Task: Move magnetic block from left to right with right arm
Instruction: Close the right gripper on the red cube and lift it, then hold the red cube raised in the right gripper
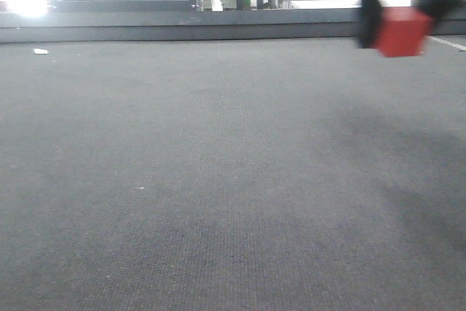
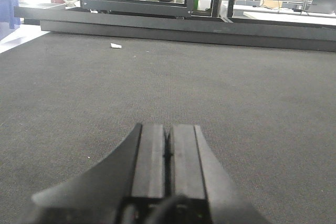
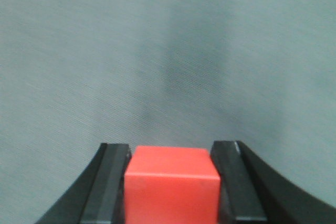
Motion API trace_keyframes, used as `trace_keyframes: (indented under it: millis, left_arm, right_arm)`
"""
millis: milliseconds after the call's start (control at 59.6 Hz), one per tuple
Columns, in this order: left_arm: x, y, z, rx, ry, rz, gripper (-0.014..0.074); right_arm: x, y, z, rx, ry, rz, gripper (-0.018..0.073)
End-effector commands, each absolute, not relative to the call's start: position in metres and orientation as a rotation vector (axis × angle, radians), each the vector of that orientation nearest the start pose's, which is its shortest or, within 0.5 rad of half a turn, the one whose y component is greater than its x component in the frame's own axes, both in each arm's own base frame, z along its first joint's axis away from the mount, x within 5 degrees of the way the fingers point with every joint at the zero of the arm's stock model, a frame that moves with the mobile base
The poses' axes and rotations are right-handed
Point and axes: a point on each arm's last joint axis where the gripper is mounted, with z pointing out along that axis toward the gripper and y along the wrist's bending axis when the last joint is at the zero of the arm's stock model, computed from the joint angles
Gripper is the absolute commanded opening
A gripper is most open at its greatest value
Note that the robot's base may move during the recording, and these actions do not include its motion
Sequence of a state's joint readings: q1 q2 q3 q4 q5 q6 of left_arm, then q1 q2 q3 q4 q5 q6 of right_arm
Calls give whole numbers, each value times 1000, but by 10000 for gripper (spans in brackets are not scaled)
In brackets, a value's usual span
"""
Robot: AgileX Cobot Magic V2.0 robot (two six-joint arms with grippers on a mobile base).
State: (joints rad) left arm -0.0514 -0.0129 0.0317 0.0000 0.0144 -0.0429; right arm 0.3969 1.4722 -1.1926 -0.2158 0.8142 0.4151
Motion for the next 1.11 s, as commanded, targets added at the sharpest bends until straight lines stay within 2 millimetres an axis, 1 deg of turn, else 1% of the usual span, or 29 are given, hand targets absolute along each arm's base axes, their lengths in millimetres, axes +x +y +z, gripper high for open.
trace_keyframes:
  millis: [0, 67, 168, 252, 302, 420, 504, 621, 839, 974, 1091]
  left_arm:
    - [55, -3, 207, 3, 1424, -82, -116]
    - [55, -3, 207, 3, 1424, -82, -116]
    - [55, -3, 207, 3, 1424, -82, -116]
    - [55, -3, 207, 3, 1424, -82, -116]
    - [55, -3, 207, 3, 1424, -82, -116]
    - [55, -3, 207, 3, 1424, -82, -116]
    - [55, -3, 207, 3, 1424, -82, -116]
    - [55, -3, 207, 3, 1424, -82, -116]
    - [55, -3, 207, 3, 1424, -82, -116]
    - [55, -3, 207, 3, 1424, -82, -116]
    - [55, -3, 207, 3, 1424, -82, -116]
  right_arm:
    - [268, 82, 324, -124, 2378, 80, 150]
    - [252, 69, 317, -132, 2363, 67, 150]
    - [226, 55, 306, -161, 2349, 54, 150]
    - [209, 50, 301, -179, 2333, 53, 150]
    - [195, 46, 298, -178, 2307, 63, 150]
    - [169, 39, 298, -172, 2232, 86, 150]
    - [149, 34, 300, -165, 2162, 102, 150]
    - [121, 26, 308, -149, 2042, 127, 150]
    - [67, 10, 332, -112, 1779, 172, 150]
    - [41, 3, 339, -96, 1653, 193, 150]
    - [22, -2, 342, -84, 1564, 206, 150]
